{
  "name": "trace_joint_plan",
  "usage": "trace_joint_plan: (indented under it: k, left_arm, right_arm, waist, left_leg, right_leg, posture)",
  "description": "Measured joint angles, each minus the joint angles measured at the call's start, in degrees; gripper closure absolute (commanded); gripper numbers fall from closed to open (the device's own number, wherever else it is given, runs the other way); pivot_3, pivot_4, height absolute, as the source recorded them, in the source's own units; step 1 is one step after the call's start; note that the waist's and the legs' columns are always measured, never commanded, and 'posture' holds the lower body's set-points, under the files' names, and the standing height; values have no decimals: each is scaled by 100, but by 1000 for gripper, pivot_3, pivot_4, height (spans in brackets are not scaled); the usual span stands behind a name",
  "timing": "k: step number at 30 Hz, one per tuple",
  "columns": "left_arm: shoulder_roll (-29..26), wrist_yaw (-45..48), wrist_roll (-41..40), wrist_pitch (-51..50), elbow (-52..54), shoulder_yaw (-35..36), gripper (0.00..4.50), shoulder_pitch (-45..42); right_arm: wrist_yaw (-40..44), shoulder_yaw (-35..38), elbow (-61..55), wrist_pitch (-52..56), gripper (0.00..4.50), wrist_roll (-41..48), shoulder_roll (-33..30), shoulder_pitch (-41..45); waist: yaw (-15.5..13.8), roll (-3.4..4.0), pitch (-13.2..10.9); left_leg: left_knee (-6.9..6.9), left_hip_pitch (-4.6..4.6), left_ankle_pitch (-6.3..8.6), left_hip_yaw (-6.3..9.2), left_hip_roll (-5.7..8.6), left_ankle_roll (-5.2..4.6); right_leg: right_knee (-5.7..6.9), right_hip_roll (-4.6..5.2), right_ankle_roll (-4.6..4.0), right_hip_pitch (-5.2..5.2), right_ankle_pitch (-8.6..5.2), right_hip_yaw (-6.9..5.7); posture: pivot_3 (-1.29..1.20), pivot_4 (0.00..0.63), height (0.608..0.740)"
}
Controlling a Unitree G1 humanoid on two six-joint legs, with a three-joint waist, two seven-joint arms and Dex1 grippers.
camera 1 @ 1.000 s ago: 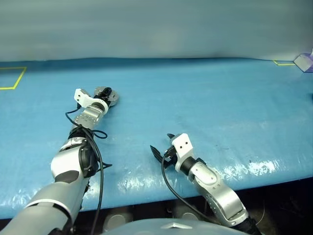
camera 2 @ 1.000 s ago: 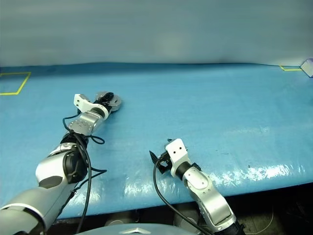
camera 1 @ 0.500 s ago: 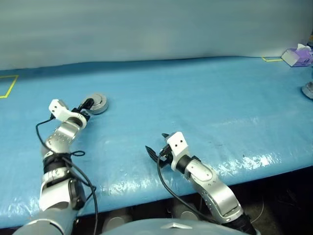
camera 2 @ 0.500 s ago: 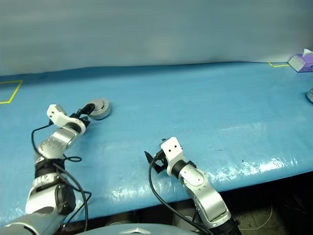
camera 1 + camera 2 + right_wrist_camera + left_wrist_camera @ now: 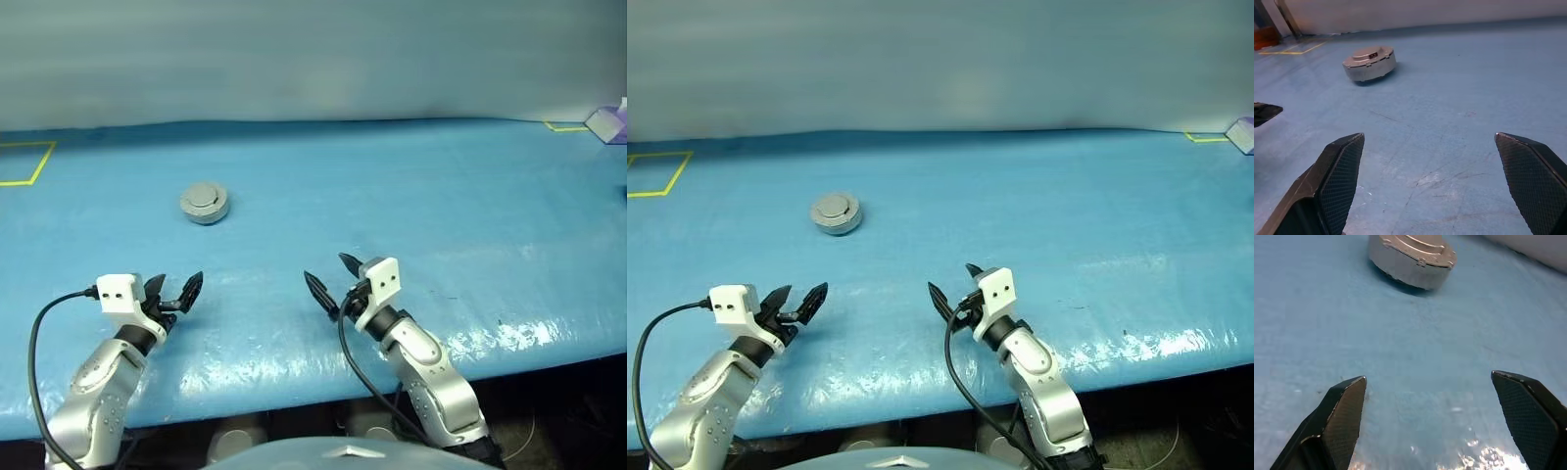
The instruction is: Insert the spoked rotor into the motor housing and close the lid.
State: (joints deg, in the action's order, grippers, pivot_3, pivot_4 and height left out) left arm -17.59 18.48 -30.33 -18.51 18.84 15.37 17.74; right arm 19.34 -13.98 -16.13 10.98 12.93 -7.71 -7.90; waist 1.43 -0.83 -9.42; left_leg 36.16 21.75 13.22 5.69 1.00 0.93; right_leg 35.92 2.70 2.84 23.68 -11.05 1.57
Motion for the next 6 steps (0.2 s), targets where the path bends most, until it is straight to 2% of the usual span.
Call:
trace_joint_plan:
  k: [6]
  left_arm:
    - [482,132,1190,1776,11,-504,46,399]
  right_arm:
    - [-180,224,471,-863,0,-366,94,-181]
  waist:
    - [-15,-1,-1]
  left_leg:
    - [-1,16,1,-8,-5,-1]
  right_leg:
    - [-3,-5,0,14,0,-4]
  posture:
    - [0,150,740]
